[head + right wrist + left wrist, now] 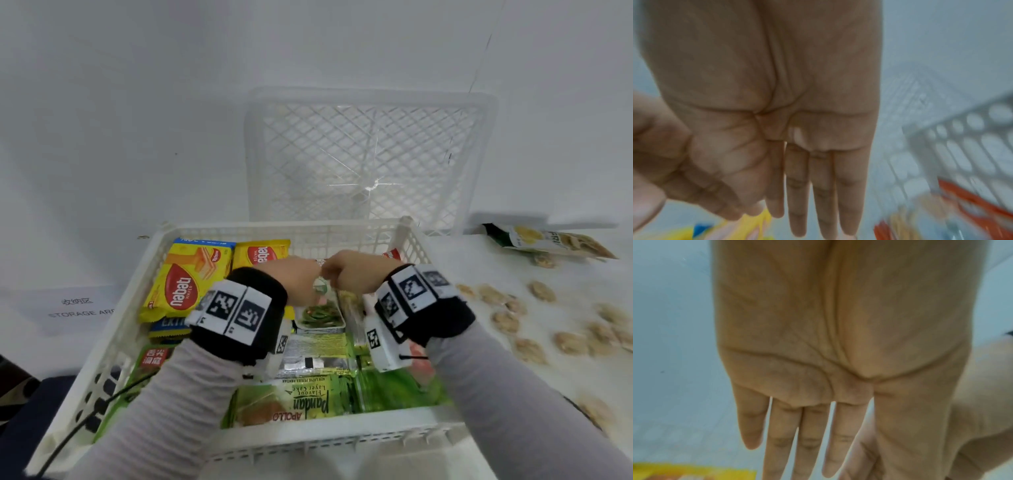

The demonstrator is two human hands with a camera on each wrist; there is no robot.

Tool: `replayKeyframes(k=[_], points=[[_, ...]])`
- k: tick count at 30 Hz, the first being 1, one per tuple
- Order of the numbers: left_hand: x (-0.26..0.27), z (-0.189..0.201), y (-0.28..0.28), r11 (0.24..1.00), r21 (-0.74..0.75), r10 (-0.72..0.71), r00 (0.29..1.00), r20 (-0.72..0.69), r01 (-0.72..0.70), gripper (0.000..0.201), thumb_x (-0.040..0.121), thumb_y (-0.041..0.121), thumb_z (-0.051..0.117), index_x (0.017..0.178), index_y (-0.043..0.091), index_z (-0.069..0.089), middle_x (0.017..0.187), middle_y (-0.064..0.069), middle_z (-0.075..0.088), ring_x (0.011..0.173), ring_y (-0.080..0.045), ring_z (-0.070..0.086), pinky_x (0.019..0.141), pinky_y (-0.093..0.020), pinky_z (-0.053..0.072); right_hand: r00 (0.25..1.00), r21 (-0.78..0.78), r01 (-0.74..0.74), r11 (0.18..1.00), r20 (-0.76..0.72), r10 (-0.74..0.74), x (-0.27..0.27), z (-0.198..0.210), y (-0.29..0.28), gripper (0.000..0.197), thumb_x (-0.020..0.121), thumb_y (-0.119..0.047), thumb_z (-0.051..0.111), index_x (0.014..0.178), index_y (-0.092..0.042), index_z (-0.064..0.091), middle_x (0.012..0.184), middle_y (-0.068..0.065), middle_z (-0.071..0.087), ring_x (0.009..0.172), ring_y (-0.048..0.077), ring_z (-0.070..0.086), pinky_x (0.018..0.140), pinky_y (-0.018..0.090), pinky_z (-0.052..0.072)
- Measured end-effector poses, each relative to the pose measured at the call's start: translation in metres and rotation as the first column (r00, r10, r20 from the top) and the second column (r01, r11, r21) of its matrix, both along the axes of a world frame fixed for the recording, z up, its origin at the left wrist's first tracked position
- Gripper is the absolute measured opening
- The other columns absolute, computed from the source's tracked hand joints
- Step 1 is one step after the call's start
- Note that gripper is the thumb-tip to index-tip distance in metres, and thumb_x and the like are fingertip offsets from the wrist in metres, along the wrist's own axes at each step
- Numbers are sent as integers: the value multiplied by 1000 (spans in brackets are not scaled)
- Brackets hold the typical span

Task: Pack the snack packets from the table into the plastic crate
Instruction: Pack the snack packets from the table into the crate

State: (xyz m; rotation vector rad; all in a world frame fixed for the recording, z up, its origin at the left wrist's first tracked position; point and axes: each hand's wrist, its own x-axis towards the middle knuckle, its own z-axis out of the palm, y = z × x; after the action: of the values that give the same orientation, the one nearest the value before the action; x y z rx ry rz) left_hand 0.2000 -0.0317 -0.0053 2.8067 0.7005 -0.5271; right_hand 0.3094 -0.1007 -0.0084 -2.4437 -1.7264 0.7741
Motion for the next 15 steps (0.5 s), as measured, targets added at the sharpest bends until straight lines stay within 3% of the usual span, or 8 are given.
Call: replayKeyframes(k=[3, 7, 10, 15], points=[[-9, 27, 2, 999, -16, 46, 990, 136, -44, 55, 95, 45, 47, 142, 17, 37, 144, -4, 42, 127, -21, 44, 97, -30, 37, 996, 80, 48, 996, -80, -41, 9, 27, -16, 40, 94, -10, 49, 134, -11, 51, 134, 5, 55, 122, 19, 51, 106, 32, 36], [-20, 60, -5, 999, -15, 35, 952, 304, -32, 57, 93, 47, 47, 144, 22, 35, 148, 1, 36, 131, -18, 40, 100, -29, 33, 989, 190, 113, 975, -112, -93, 22, 59, -47, 39, 95, -27, 52, 133, -18, 52, 132, -2, 57, 120, 12, 51, 101, 25, 34], [-21, 76, -20, 1000, 1, -12, 915, 404, 13, 56, 93, 49, 46, 143, 25, 36, 147, 4, 37, 132, -14, 37, 100, -26, 30, 979, 253, 168, 953, -156, -132, 25, 73, -72, 40, 95, -29, 53, 133, -18, 52, 130, -1, 58, 114, 9, 53, 95, 22, 35], [-10, 81, -52, 999, -4, -39, 863, 504, 47, 55, 91, 50, 48, 140, 27, 39, 145, 7, 41, 130, -11, 39, 91, -21, 27, 974, 283, 198, 939, -167, -155, 31, 76, -114, 41, 94, -29, 54, 134, -20, 49, 128, -2, 60, 115, 10, 56, 103, 28, 39]])
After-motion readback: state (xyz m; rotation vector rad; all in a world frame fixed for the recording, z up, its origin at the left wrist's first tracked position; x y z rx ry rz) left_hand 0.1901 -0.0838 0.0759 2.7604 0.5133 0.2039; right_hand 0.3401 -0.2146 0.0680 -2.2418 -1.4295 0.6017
